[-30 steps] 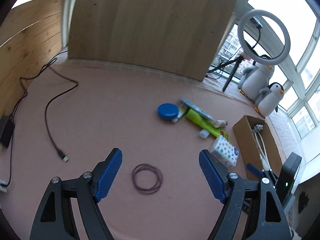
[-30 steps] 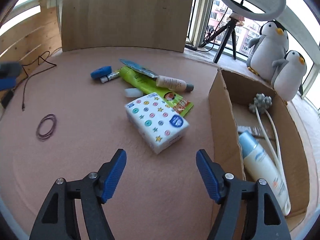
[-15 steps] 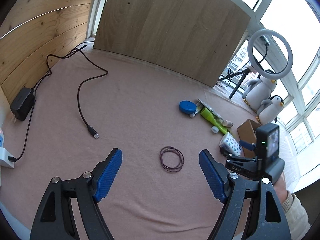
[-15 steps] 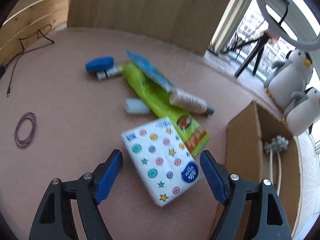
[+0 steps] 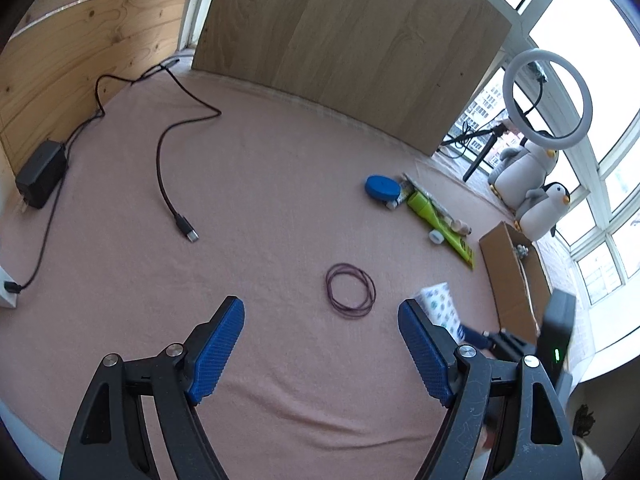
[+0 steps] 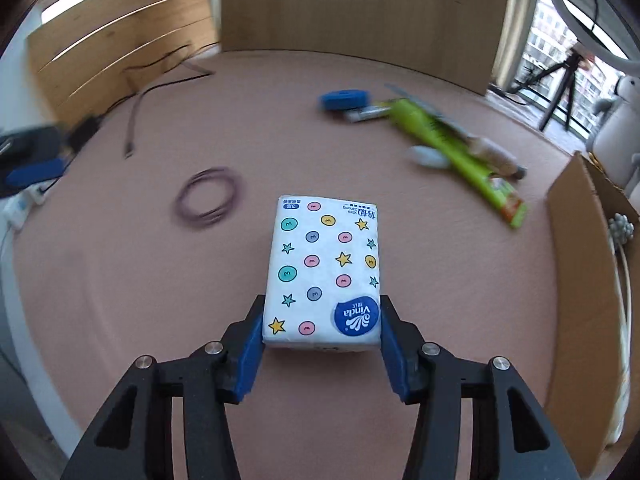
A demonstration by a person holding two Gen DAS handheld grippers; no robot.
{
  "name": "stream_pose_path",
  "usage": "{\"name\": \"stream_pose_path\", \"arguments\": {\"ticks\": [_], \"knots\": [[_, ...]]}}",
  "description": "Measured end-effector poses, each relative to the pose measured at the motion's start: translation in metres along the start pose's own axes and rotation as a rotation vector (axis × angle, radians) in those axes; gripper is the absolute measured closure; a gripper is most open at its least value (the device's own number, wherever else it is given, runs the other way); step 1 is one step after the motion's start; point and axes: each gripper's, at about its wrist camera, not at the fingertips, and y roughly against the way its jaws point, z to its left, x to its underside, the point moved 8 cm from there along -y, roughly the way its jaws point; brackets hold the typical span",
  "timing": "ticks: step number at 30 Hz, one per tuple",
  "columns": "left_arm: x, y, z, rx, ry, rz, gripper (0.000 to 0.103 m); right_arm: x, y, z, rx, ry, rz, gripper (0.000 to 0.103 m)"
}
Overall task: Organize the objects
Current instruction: 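Move the right gripper to the Vinda tissue pack and close on it, then close the left gripper on the tissue pack while the right gripper holds it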
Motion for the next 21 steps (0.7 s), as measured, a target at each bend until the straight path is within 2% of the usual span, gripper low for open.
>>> {"name": "stream_pose_path", "arguments": {"ticks": [2,6,10,17,21], "knots": [[0.007,-0.006,0.0,0.002,0.007,0.023,0.021,0.011,0.007,0.026,-0.021,0.023,-0.005,0.055],[0.022,-0.022,-0.001,0.014,0.028,0.076,0.021,0.025,0.012,0.05,-0.015,0.034,-0.034,0.05],[0.037,-0.042,-0.016,0.053,0.033,0.14,0.021,0.032,0.017,0.047,-0.014,0.055,-0.053,0.044],[0.053,-0.075,-0.059,0.137,-0.011,0.226,0.021,0.037,0.02,0.048,-0.039,0.076,-0.096,0.044],[0.058,-0.09,-0.071,0.151,-0.025,0.254,0.022,0.036,0.02,0.049,-0.038,0.073,-0.107,0.044]]}}
